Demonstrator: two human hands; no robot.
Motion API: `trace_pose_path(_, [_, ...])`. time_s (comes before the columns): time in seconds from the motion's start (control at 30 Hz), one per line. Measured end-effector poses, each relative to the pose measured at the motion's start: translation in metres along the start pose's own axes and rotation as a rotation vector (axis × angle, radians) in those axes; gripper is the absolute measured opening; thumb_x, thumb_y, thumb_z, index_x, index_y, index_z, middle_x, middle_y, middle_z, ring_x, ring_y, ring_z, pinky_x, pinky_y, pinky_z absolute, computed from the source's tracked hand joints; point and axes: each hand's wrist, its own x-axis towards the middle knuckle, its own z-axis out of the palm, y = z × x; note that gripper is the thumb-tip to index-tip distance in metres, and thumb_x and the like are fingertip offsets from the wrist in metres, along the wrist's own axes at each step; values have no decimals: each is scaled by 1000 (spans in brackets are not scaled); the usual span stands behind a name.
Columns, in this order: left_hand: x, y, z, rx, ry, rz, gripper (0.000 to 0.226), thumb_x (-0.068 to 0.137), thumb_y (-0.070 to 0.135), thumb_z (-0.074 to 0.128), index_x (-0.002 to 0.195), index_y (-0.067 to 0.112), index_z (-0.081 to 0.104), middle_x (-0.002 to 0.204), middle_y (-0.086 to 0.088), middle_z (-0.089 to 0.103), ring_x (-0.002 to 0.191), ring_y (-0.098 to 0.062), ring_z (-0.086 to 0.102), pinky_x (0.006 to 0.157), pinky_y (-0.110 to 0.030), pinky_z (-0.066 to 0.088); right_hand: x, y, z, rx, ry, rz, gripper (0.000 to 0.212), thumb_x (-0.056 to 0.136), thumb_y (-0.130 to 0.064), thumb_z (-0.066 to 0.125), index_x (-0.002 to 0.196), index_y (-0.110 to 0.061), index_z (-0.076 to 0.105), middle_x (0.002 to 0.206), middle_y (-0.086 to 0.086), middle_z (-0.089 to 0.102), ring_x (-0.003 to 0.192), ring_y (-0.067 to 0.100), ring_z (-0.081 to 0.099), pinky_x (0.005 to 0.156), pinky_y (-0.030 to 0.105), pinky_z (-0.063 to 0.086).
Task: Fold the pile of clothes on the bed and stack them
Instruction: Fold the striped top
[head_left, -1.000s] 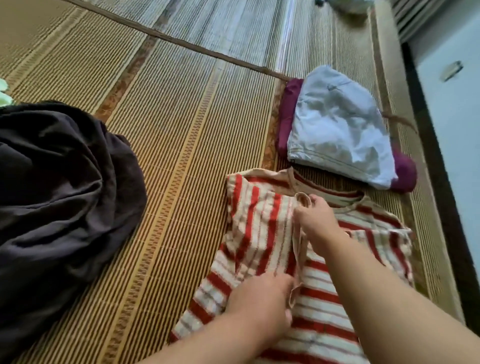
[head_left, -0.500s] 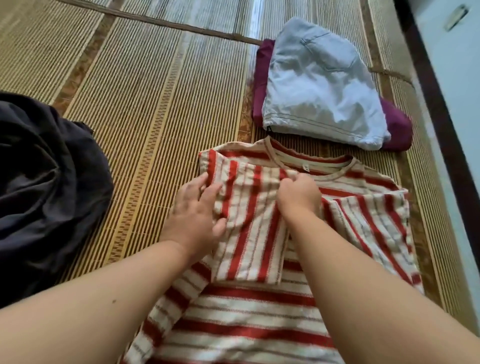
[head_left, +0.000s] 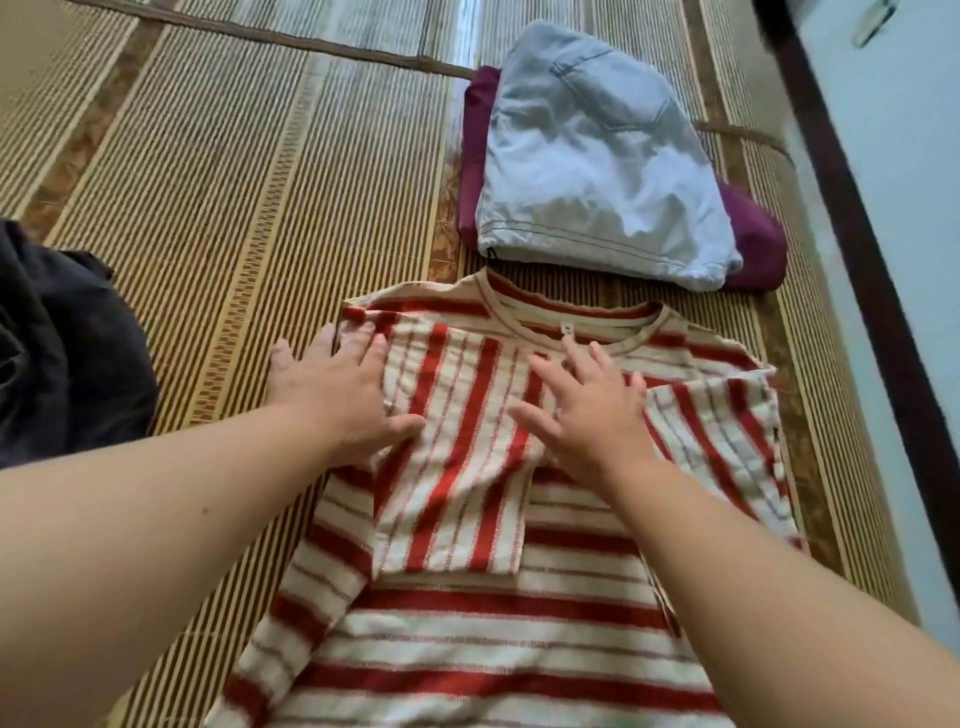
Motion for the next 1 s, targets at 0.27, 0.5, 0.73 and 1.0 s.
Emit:
trace_pose_path(0.27, [49, 33, -43, -172, 259, 119, 88, 78, 66, 58, 149, 28, 22, 152, 0, 31, 140, -23, 27, 111, -55, 30, 18, 129, -74, 128, -49, 401, 72, 88, -20, 63, 150, -17, 27, 151, 7, 38, 136, 27, 39, 112, 44, 32])
trace_pose_path(0.5, [87, 34, -70, -279, 28, -11, 39, 74, 46, 77, 106, 26, 65, 89, 2, 67, 80, -18, 61, 60, -27, 47, 53, 154, -69, -124, -188, 346, 98, 66, -51, 81, 145, -25, 30, 136, 10, 47, 127, 35, 43, 106, 52, 38])
trace_pose_path(0.73, [77, 25, -73, -351, -40, 153, 12, 85, 27, 69, 92, 34, 62, 84, 10, 65, 76, -9, 61, 61, -25, 47, 49, 156, -80, -29, -219, 127, 25, 72, -28, 81, 82, -24, 59, 83, -5, 63, 77, 13, 59, 64, 28, 46])
trace_pose_path(1.0, [55, 7, -134, -264, 349, 240, 24, 86, 29, 64, 67, 28, 49, 72, 7, 56, 65, -13, 52, 54, -28, 33, 32, 149, -132, -36, 203, -48, 10, 83, -14, 64, 80, -24, 64, 76, -5, 58, 72, 22, 55, 56, 28, 35])
